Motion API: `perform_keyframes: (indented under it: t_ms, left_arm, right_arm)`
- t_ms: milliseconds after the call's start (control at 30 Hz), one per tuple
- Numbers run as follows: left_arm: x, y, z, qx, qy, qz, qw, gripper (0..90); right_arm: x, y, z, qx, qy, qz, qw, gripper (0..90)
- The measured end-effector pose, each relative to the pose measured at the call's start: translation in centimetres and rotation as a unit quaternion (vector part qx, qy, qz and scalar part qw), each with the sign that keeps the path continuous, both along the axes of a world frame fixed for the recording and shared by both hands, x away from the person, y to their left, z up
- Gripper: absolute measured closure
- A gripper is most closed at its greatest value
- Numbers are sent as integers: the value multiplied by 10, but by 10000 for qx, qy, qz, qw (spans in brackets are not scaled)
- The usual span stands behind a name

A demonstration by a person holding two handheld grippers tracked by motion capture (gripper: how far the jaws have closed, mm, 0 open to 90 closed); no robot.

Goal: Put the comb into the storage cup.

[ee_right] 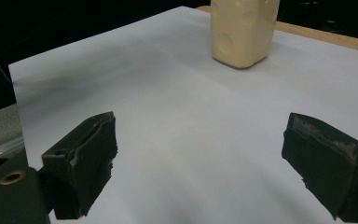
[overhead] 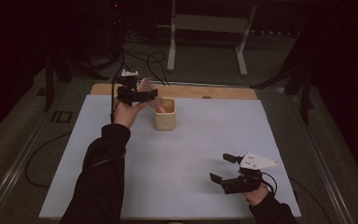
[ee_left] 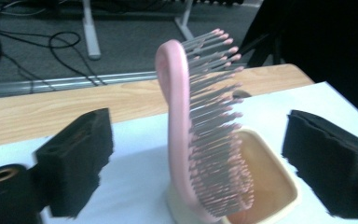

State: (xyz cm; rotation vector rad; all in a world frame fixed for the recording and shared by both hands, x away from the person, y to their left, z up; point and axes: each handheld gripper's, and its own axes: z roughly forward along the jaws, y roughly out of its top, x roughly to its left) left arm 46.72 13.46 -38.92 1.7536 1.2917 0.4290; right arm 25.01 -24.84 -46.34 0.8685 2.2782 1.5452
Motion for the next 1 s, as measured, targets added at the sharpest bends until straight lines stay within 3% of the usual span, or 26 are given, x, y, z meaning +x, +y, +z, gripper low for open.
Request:
perform_keyframes:
  t_ms: [33, 67, 167, 433, 533, 1000]
  left_arm:
    - [0, 0, 0, 13, 34, -63, 10000, 79]
    - [-1, 0, 0, 59, 83, -84, 9999, 19]
    - [-3, 0, 1, 95, 117, -286, 9995, 2]
    - [-10, 2, 6, 215, 5, -487, 9986, 1]
    - [-12, 4, 8, 164, 35, -680, 9975, 0]
    - [-24, 15, 14, 345, -105, -890, 9954, 0]
  right_arm:
    - [0, 0, 0, 0, 0, 0, 10000, 96]
    - [0, 0, 0, 9, -6, 4, 10000, 96]
    - [0, 0, 0, 8, -3, -1, 10000, 96]
    - [0, 0, 1, 1, -13, -13, 10000, 96]
    - [0, 0, 0, -5, -2, -20, 10000, 97]
    - [2, 0, -1, 7, 30, -20, 10000, 97]
